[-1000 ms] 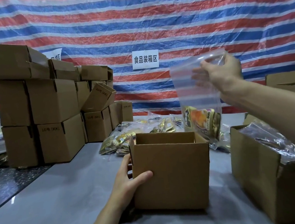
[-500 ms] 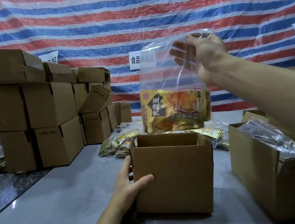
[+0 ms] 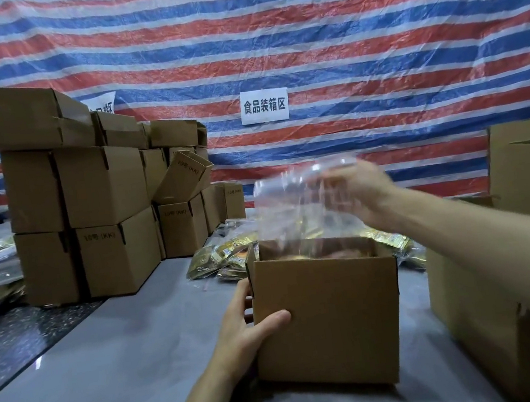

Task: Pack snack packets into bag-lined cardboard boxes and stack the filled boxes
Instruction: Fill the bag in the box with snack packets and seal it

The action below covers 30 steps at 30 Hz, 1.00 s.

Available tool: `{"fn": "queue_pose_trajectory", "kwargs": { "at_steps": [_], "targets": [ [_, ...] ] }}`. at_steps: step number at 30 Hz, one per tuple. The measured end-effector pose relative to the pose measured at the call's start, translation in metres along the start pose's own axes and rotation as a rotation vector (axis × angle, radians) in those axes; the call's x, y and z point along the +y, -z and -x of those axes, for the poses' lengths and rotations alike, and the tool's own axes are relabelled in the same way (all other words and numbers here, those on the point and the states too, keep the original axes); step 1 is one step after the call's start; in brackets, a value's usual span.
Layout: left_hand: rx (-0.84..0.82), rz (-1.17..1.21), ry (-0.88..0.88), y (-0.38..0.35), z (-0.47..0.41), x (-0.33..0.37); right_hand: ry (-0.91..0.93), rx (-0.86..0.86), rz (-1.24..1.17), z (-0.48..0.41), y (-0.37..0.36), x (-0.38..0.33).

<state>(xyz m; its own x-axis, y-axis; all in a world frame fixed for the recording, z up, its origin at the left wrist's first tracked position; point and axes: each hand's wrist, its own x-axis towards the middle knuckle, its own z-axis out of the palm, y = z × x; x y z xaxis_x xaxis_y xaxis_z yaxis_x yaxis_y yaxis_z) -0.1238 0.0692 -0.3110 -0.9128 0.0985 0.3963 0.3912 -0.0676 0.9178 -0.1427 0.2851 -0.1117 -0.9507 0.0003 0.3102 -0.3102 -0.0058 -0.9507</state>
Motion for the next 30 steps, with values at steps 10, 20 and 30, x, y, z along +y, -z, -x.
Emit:
{"fn": "queue_pose_trajectory", "kwargs": {
  "at_steps": [10, 20, 30],
  "targets": [
    [0.006, -0.005, 0.002, 0.000, 0.000, 0.001, -0.051, -0.179, 0.179, 0.010, 0.031, -0.001],
    [0.001, -0.002, 0.014, 0.000, 0.001, 0.000, -0.238, -0.375, 0.302, 0.021, 0.052, -0.003],
    [-0.012, -0.014, 0.009, 0.000, 0.000, -0.002, -0.208, -0.691, 0.284, 0.027, 0.061, -0.017]
  ]
}}
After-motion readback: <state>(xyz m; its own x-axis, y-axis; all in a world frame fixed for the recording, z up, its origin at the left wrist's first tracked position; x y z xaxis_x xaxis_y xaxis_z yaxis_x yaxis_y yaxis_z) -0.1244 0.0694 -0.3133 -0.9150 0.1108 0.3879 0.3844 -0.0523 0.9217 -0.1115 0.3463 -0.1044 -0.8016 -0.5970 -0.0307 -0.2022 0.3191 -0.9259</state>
